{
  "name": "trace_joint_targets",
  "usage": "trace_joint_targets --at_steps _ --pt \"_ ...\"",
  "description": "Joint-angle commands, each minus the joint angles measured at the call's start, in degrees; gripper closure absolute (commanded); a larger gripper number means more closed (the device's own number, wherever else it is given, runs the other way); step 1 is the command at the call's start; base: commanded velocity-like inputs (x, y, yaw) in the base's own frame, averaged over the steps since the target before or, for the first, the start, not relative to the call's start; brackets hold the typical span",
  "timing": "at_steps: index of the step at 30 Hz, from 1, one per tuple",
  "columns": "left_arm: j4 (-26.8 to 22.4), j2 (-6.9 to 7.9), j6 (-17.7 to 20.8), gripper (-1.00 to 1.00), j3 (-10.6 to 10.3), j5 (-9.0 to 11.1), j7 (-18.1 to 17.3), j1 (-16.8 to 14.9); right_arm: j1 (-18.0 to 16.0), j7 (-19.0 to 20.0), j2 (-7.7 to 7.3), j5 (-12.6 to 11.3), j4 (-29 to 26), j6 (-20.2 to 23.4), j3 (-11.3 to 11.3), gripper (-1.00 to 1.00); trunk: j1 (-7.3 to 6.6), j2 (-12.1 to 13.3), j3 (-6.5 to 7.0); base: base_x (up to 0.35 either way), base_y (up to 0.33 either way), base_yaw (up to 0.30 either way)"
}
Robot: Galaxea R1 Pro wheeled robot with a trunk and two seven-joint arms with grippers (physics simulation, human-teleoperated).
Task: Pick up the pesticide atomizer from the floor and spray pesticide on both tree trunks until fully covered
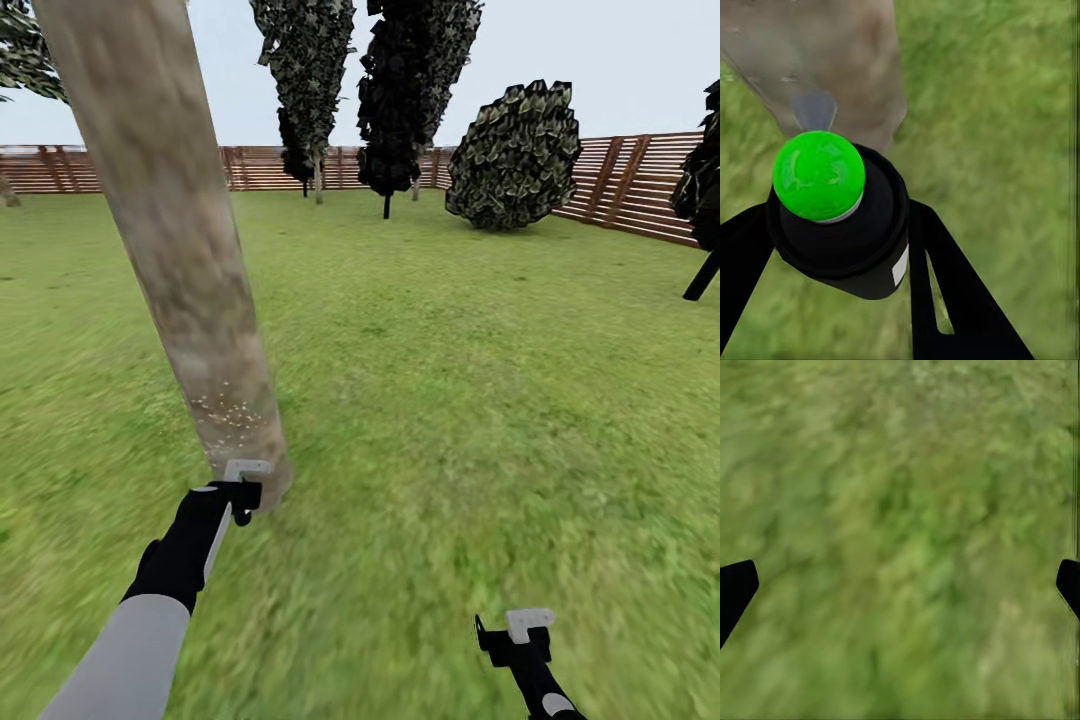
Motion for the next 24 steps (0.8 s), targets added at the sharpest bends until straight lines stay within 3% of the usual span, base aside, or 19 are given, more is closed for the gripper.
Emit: trace_joint_targets --at_steps 1,13,16,24 --pt "-0.2 -0.09 0.2 1.00 0.2 -0.6 -0.5 0.0 -0.1 -0.2 0.00 0.6 0.1 -0.2 -0.3 -1.00 -0.01 0.0 -0.05 0.000 -0.269 0.010" --pt "-1.1 -0.08 0.2 1.00 0.5 -0.5 -0.3 -0.2 -0.1 -0.2 0.00 0.6 0.1 -0.2 -0.3 -1.00 -0.01 0.0 -0.05 0.055 -0.268 0.001" --pt "-2.0 -0.10 0.2 1.00 0.5 -0.4 1.2 -0.3 -0.1 -0.2 0.00 0.6 0.1 -0.2 -0.3 -1.00 -0.01 0.0 -0.05 0.162 -0.255 0.002" --pt "-2.6 0.16 0.4 1.00 0.8 -0.1 2.4 -0.2 -0.1 -0.2 0.00 0.6 0.1 -0.2 -0.3 -1.00 -0.01 0.0 -0.05 0.183 -0.239 0.229"
